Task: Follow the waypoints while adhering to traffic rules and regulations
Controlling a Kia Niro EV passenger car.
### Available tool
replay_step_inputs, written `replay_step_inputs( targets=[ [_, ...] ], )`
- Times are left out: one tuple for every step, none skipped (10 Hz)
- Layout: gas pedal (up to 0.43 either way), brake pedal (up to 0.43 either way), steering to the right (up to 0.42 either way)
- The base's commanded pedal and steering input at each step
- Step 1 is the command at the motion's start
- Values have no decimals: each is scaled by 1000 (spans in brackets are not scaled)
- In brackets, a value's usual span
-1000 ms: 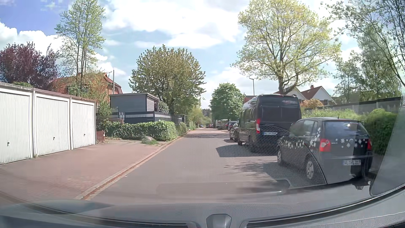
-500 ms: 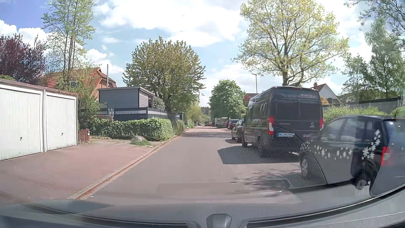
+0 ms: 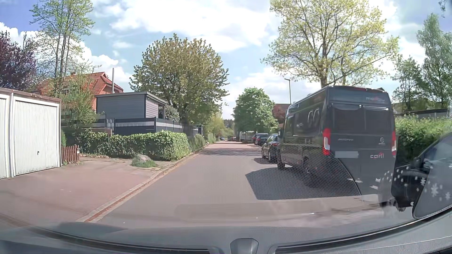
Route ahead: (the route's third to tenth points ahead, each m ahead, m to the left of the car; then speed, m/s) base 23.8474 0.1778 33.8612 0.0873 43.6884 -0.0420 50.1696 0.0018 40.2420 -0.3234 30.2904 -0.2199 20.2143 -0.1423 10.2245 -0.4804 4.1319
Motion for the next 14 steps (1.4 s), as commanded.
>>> replay_step_inputs(
  targets=[
    [0, 0, 2],
    [0, 0, 2],
    [0, 0, 2],
    [0, 0, 3],
    [0, 0, 3],
    [0, 0, 3],
    [0, 0, 3],
    [0, 0, 5],
    [0, 0, 8],
    [0, 0, 8],
    [0, 0, 8],
    [0, 0, 10],
    [0, 0, 12],
    [0, 0, 12]
  ],
)
